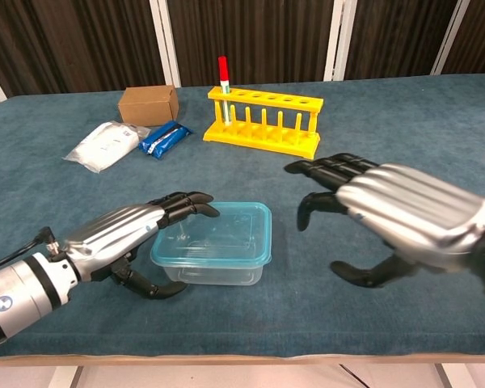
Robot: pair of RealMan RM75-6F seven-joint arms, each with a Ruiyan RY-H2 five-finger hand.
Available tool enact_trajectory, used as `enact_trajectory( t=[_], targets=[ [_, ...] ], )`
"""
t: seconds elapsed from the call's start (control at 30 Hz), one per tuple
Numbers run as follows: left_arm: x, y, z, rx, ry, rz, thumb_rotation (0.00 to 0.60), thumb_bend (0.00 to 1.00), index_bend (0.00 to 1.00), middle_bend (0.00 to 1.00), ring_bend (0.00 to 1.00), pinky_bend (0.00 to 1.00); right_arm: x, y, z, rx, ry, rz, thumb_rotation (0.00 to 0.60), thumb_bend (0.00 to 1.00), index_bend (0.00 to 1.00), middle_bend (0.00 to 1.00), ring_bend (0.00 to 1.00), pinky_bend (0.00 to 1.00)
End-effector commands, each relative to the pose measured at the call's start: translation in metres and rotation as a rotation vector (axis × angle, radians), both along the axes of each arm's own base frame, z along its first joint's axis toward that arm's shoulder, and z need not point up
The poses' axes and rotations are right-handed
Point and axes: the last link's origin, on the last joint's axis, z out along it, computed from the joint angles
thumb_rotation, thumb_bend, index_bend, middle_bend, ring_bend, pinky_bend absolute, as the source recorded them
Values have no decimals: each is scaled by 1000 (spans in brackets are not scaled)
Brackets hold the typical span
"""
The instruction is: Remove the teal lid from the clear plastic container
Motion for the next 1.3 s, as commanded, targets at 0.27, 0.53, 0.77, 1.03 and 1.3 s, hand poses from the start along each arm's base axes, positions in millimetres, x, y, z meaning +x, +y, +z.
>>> enact_trajectory(
  t=[0.27, 0.53, 0.77, 1.03, 1.3],
  targets=[
    [-5, -2, 1, 16, 1, -6, 600, 297, 286, 300, 78, 98, 36, -3, -43, -31, -108, 95, 600, 287, 481, 21, 0, 0],
    [-6, -2, 1, 16, 7, -5, 600, 296, 287, 299, 80, 99, 44, 2, -58, -22, -108, 110, 600, 287, 491, 22, 0, 0],
    [-7, -2, 3, 22, 12, -7, 600, 294, 287, 300, 88, 98, 45, 2, -62, -24, -97, 100, 600, 288, 502, 22, 0, 0],
    [-7, -3, 2, 20, 16, -13, 600, 295, 287, 299, 92, 99, 46, -1, -62, -29, -101, 89, 600, 288, 527, 32, 0, 0],
    [-8, -3, 2, 25, 16, -14, 600, 296, 287, 300, 98, 101, 47, -2, -61, -32, -109, 81, 600, 287, 541, 35, 0, 0]
  ],
)
